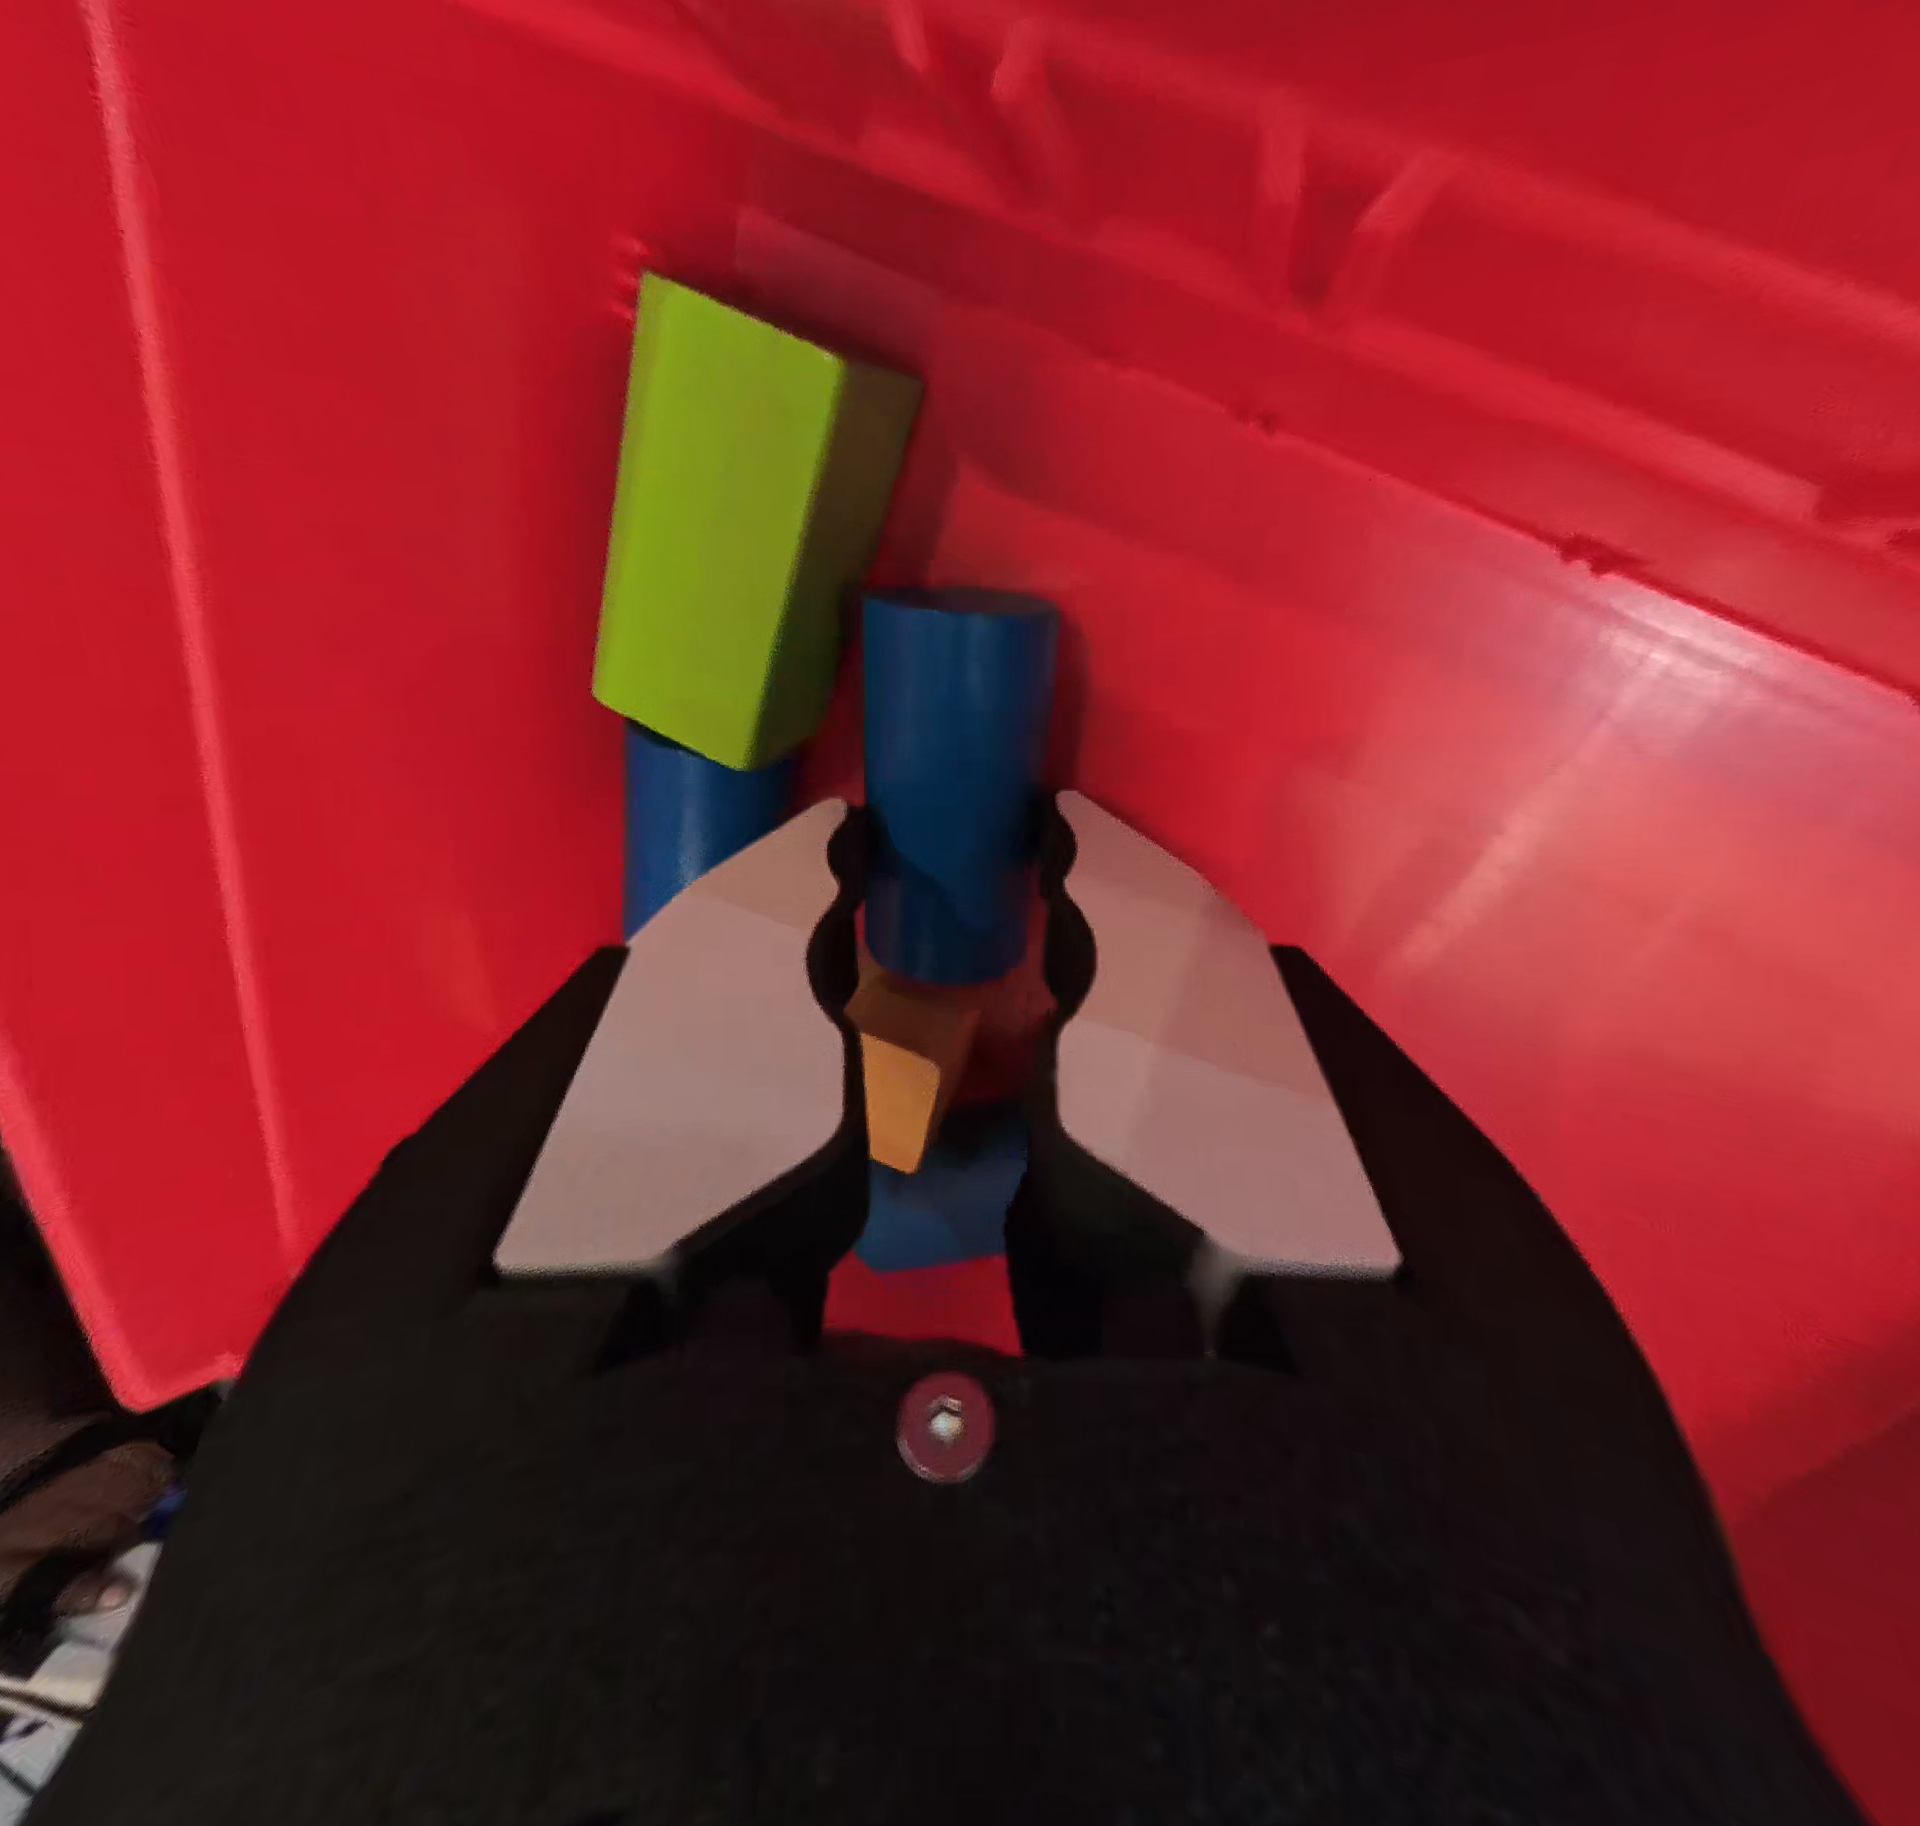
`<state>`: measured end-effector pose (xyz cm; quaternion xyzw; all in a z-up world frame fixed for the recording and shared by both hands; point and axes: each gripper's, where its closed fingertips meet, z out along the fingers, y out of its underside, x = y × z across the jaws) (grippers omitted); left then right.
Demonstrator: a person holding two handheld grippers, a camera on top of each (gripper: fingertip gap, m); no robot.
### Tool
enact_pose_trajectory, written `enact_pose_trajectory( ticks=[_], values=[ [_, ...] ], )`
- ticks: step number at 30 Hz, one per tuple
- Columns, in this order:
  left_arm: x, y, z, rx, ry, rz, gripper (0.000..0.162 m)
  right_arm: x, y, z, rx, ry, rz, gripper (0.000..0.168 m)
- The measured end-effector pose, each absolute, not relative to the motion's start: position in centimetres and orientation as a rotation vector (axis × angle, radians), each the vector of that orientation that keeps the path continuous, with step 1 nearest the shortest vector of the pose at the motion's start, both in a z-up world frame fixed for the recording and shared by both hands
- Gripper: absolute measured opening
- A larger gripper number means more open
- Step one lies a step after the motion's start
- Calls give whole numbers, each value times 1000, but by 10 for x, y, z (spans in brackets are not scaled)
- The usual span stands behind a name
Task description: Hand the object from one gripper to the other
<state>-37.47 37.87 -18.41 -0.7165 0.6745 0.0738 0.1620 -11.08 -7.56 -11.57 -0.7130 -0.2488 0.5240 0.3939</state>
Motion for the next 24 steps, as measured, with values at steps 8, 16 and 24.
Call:
enact_pose_trajectory(
  ticks=[8,16,24],
  values=[
    [-354,315,-87,-2029,1340,-380,31,-89,-36,-98,-1750,-655,970,56],
    [-231,122,-12,-1994,643,-1826,31,-120,37,-41,-1402,-988,286,79],
    [-166,24,-24,-2005,548,-2336,31,-178,46,-23,-1264,-1146,461,85]
  ],
)
